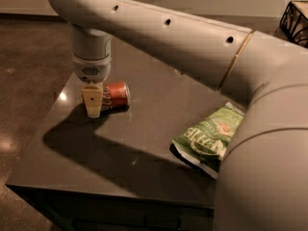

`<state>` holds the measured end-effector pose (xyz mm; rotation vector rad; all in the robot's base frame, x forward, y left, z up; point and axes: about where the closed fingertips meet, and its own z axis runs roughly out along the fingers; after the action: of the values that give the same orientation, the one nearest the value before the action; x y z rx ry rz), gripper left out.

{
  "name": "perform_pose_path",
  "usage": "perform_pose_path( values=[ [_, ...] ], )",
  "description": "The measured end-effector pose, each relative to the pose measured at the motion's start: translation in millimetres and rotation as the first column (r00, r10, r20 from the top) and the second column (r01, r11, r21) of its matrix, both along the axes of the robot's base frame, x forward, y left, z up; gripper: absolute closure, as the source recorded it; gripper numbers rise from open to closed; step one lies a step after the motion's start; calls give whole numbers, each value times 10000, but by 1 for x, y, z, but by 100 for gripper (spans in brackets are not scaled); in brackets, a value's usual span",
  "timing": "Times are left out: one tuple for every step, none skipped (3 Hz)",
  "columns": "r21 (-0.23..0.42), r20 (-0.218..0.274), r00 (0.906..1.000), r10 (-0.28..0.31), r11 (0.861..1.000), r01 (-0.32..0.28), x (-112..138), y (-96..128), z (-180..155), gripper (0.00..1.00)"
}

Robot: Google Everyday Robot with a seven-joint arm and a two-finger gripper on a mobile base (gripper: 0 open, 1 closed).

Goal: Place coke can upright

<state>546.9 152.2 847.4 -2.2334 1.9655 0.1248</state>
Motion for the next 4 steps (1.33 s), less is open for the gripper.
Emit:
perform_pose_path(
  values=[
    [105,-26,9980,-638,9979,639,-1,1,3,61],
    [623,-213,9931,-1151,9913,1162,10,-9,19,84],
    [2018,-516,9881,-1450,9675,1525,30,-21,47,100],
    [4012,-1054,9844,-1408,8998,1717,46,-40,70,100]
  ],
)
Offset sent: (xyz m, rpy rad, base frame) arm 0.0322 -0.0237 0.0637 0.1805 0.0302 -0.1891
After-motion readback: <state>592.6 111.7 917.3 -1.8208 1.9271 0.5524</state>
